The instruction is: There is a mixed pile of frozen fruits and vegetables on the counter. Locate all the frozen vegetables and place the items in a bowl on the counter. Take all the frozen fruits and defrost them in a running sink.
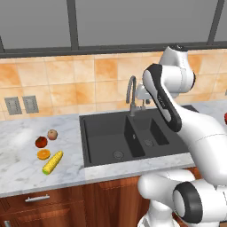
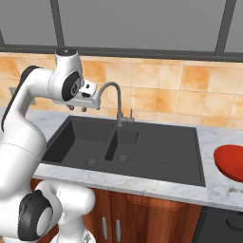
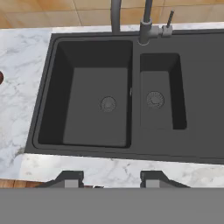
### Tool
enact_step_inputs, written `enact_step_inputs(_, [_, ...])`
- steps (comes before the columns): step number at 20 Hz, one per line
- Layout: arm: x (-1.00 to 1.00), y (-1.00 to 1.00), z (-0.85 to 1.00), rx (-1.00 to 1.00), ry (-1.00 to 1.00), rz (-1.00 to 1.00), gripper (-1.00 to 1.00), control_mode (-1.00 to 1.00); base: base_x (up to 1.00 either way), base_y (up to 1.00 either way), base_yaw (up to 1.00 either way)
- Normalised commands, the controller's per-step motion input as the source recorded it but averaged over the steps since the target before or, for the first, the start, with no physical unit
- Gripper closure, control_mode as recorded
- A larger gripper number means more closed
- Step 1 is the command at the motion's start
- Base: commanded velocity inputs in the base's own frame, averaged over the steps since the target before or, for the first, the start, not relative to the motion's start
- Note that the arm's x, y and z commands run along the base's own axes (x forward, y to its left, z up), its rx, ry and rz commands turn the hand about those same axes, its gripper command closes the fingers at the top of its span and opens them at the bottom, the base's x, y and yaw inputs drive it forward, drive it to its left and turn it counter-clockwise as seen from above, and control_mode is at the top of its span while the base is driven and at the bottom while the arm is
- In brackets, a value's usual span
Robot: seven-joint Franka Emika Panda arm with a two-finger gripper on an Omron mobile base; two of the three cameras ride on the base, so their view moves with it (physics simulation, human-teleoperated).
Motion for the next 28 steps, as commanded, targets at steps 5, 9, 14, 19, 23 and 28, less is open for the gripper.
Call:
enact_step_inputs(5, [-0.17, 0.31, -0.06, 0.0, 0.0, -0.03, -1.0, -1.0, 0.0, 0.0, 0.0])
enact_step_inputs(9, [-0.42, 0.57, -0.06, 0.0, 0.01, -0.04, -1.0, -1.0, 0.0, 0.0, 0.0])
enact_step_inputs(14, [-0.27, 0.57, -0.11, 0.01, 0.01, -0.03, -1.0, -1.0, 0.0, 0.0, 0.0])
enact_step_inputs(19, [0.13, 0.65, -0.15, 0.0, 0.11, 0.05, -1.0, -1.0, 0.0, 0.0, 0.0])
enact_step_inputs(23, [0.43, 1.0, -0.34, 0.03, 0.14, 0.03, -1.0, -1.0, 0.0, 0.0, 0.0])
enact_step_inputs(28, [0.44, 0.89, -0.2, 0.01, 0.03, -0.05, -1.0, -1.0, 0.0, 0.0, 0.0])
